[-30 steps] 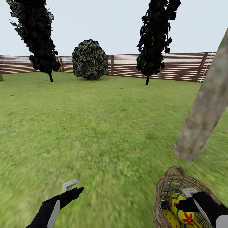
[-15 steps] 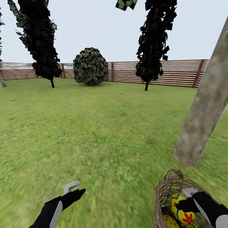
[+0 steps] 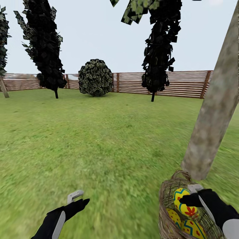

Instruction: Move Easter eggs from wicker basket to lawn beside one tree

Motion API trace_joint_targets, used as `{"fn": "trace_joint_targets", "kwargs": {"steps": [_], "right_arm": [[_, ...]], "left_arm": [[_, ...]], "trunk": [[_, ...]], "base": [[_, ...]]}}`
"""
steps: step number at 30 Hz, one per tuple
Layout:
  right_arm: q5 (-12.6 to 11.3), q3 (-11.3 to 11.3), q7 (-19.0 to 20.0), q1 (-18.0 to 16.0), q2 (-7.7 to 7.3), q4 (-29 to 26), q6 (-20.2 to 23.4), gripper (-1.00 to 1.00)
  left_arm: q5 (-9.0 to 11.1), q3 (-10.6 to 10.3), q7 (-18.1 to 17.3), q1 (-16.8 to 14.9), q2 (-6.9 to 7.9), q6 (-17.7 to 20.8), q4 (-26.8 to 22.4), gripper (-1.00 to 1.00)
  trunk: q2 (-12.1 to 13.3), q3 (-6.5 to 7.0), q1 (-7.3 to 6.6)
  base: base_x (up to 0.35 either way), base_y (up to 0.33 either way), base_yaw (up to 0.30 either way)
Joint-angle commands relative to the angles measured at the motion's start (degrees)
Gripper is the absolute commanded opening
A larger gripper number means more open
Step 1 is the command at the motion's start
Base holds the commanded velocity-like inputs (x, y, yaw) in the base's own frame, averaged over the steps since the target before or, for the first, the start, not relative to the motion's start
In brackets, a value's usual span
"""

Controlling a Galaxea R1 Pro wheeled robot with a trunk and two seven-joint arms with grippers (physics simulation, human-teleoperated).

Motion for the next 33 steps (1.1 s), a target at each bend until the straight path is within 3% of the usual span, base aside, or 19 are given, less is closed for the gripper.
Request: {"fn": "trace_joint_targets", "kwargs": {"steps": [1,4,9,20,33], "right_arm": [[1.18,0.07,-0.35,-0.02,0.87,-0.24,-0.7,-1.0],[0.8,-0.12,0.4,-0.02,-0.79,-0.52,-1.12,-1.0],[1.17,-0.13,0.42,-0.02,-0.91,-0.36,-0.89,-1.0],[1.49,0.01,0.24,-0.02,-0.41,0.8,-0.95,-1.0],[1.5,0.14,0.16,-0.02,-0.39,2.12,-1.06,-1.0]], "left_arm": [[0.57,0.25,-0.11,-0.03,-0.06,0.52,-0.1,1.0],[0.52,0.24,-0.1,-0.09,-0.01,0.76,-0.58,1.0],[0.24,0.16,2.67,-0.12,-0.68,0.79,-0.45,1.0],[0.29,0.07,2.59,-0.12,-0.87,0.75,-0.75,1.0],[-0.19,-0.31,2.7,-0.38,-1.04,0.79,-0.63,1.0]], "trunk": [[-0.01,0.16,-0.04],[0.03,0.83,-0.11],[0.1,1.94,-0.24],[0.24,4.37,-0.53],[5.46,6.71,-3.38]], "base": [[0.0,0.0,0.0],[0.0,0.0,0.0],[0.0,0.0,0.0],[0.0,0.0,0.0],[0.0,0.0,0.0]]}}
